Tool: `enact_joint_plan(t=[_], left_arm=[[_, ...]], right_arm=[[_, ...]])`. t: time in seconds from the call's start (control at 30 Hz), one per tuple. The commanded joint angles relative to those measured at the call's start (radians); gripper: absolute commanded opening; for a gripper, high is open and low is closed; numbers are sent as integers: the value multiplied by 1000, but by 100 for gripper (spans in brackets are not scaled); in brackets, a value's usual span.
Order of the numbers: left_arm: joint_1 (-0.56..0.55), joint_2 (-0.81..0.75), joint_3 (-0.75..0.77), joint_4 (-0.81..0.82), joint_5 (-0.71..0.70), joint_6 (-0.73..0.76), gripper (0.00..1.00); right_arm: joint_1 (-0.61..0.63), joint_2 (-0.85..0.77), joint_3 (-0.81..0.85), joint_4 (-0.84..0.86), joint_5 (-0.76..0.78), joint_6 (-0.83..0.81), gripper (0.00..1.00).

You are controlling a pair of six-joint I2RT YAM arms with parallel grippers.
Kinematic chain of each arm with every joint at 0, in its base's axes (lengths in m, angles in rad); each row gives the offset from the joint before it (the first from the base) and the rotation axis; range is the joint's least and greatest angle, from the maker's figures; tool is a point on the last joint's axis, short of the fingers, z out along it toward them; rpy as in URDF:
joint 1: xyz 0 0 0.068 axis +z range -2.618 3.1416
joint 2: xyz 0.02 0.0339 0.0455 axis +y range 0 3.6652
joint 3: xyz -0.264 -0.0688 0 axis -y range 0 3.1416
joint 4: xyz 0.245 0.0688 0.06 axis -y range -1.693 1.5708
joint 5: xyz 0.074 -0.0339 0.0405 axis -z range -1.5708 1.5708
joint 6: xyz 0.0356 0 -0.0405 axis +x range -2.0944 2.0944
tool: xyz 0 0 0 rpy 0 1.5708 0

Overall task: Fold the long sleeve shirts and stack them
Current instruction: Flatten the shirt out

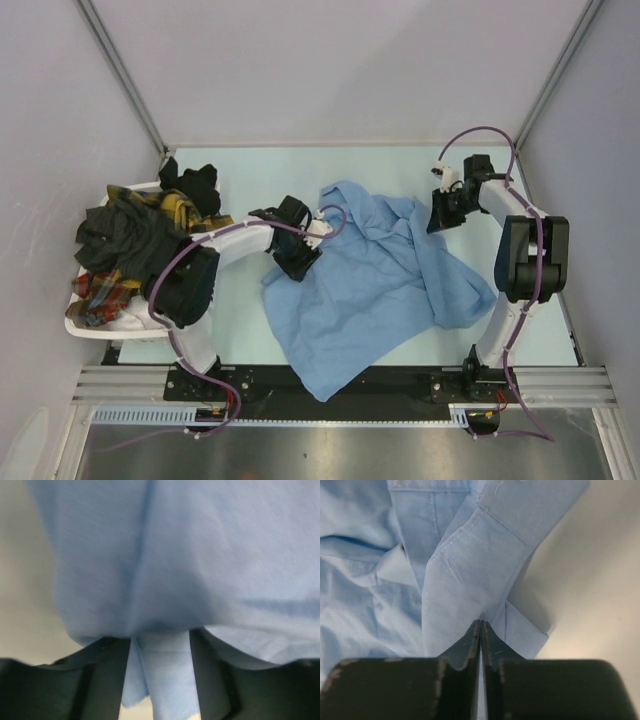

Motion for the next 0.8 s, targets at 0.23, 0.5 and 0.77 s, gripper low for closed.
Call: enact_joint_plan(t=[0.23,0.5,0.77], left_arm=[[121,67,253,-28,27,21,7],[124,73,259,-36,35,18,3],[127,36,178,-54,122,26,72]], right_arm=[[-270,-105,118,-205,-325,-73,0],[-174,-50,62,-171,-313,49,94],[-40,44,23,-50,-256,129,86]])
